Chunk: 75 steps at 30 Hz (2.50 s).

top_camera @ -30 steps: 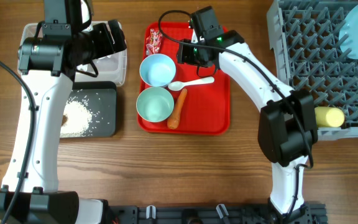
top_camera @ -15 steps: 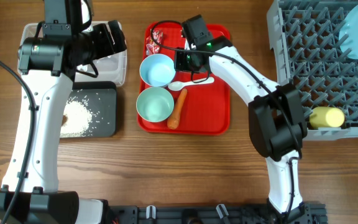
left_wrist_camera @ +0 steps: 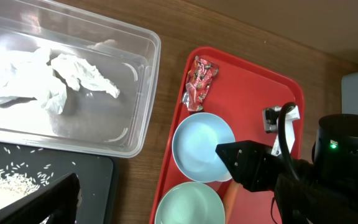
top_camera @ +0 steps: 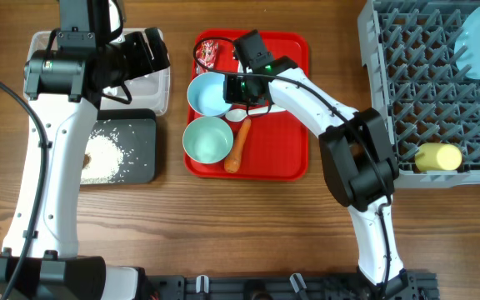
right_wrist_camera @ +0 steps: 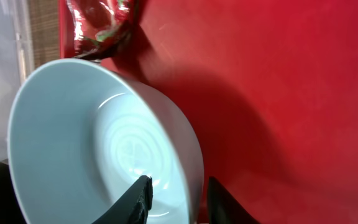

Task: Sort waste into correct bins and load items into the dishwasher rack
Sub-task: 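Grasp the blue bowl with the right gripper and lift it toward the rack, then lower the blue bowl upside down into the dish rack and release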

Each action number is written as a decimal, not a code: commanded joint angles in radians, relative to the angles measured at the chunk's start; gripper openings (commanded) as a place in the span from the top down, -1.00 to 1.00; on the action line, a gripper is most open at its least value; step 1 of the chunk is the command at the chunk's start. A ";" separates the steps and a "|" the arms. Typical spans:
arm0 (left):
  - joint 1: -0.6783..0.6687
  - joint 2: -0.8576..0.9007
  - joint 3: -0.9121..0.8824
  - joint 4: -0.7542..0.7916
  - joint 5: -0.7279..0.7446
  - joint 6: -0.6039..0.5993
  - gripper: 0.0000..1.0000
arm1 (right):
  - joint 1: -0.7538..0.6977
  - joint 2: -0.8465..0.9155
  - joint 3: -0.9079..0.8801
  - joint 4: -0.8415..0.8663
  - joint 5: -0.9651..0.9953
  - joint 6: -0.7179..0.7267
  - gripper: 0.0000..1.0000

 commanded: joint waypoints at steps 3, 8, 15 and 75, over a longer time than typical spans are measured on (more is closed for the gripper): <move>0.004 0.008 -0.003 -0.003 -0.010 -0.008 -1.00 | -0.001 0.018 0.000 0.003 -0.016 0.024 0.56; 0.004 0.008 -0.003 -0.003 -0.010 -0.009 -1.00 | -0.001 0.018 0.000 0.003 -0.016 0.019 0.67; 0.003 0.008 -0.003 -0.003 -0.010 -0.009 -1.00 | -0.001 0.018 0.000 -0.002 -0.016 0.009 0.88; 0.003 0.008 -0.003 -0.003 -0.010 -0.009 -1.00 | -0.578 -0.269 0.004 0.523 1.114 -1.198 0.91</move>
